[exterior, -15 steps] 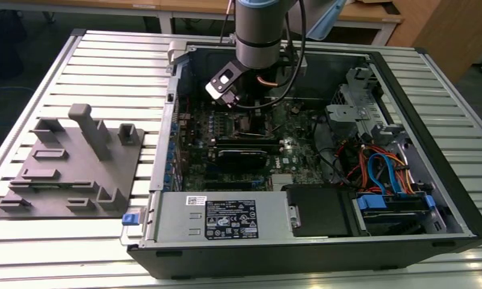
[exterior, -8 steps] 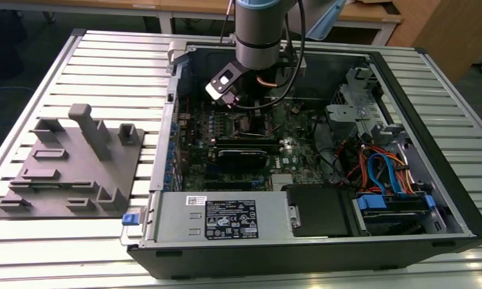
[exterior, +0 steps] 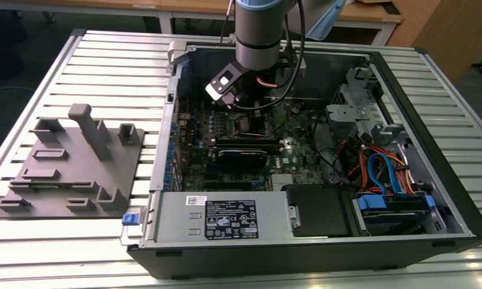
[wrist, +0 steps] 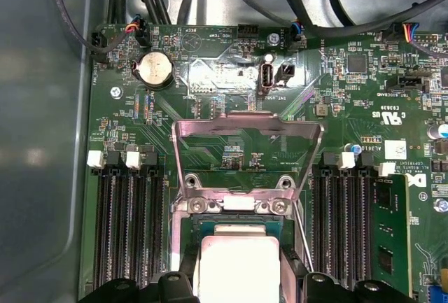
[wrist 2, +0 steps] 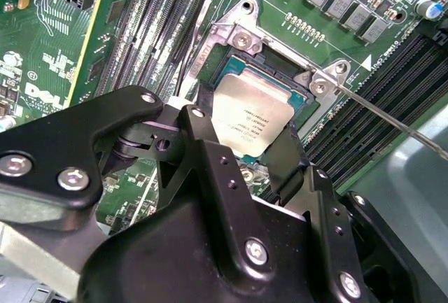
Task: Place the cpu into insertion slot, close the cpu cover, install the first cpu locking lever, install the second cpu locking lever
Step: 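Place the cpu into insertion slot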
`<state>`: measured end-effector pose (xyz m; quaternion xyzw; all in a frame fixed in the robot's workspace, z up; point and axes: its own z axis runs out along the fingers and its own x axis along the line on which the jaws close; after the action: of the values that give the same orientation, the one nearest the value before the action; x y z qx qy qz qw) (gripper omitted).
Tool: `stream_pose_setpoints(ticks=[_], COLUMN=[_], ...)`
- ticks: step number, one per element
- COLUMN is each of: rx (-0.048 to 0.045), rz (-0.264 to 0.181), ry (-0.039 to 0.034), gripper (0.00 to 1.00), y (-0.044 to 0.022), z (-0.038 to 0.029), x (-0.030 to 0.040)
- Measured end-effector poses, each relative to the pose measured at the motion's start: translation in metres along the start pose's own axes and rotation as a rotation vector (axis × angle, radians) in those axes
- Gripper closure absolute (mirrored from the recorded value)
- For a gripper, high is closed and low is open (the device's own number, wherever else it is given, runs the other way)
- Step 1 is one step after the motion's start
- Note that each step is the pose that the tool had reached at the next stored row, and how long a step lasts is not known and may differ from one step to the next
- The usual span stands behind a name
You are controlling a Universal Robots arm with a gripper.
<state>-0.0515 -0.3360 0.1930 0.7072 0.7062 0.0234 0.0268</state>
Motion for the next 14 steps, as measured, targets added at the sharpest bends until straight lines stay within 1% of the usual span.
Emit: stream_pose_setpoints(ticks=[10,12,13,14], rx=[0.0,0.0,0.0,-0.0001], rz=[0.0,0.0,0.0,0.0], ry=[0.0,0.0001,0.0,0.0], gripper=[0.46,0.45,0.39,0.39], y=[0.0,0.0,0.0,0.0], z=[0.0001,0.0002,0.0002,0.0002], x=[0.0,0.0,0.0,0.0])
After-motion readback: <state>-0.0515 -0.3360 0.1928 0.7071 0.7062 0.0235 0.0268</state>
